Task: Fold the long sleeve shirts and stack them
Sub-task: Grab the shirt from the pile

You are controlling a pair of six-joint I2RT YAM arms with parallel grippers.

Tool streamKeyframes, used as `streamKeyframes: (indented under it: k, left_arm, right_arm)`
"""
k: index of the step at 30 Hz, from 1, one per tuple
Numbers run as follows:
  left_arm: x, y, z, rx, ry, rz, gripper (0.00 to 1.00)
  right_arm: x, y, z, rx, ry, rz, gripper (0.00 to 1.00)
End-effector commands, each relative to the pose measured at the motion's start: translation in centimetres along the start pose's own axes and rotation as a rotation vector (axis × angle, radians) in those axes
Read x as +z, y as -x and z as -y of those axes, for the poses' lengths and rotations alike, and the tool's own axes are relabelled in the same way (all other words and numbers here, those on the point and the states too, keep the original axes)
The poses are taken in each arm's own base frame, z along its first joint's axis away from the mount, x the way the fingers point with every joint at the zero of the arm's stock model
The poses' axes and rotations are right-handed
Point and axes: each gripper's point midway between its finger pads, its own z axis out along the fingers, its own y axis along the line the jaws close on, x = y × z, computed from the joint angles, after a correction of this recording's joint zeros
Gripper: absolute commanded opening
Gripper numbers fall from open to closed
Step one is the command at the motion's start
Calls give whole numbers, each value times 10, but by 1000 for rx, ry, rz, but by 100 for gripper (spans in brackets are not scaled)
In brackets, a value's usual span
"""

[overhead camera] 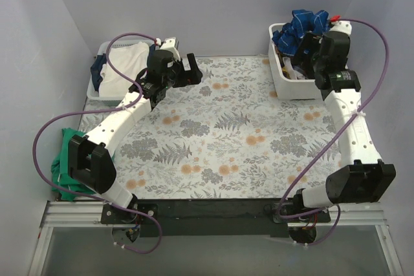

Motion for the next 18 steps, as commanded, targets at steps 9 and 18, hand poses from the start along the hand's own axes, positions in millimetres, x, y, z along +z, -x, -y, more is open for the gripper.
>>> streamKeyframes:
  k: [9,18]
  left_arm:
    - [-11,-18,7,-14,-61,-62,98]
    - [-20,-15,16,-23,-112,-38,98]
  right_arm:
    - [51,40,3,127,67,73,93]
    - [78,65,21,173,-21,239,89]
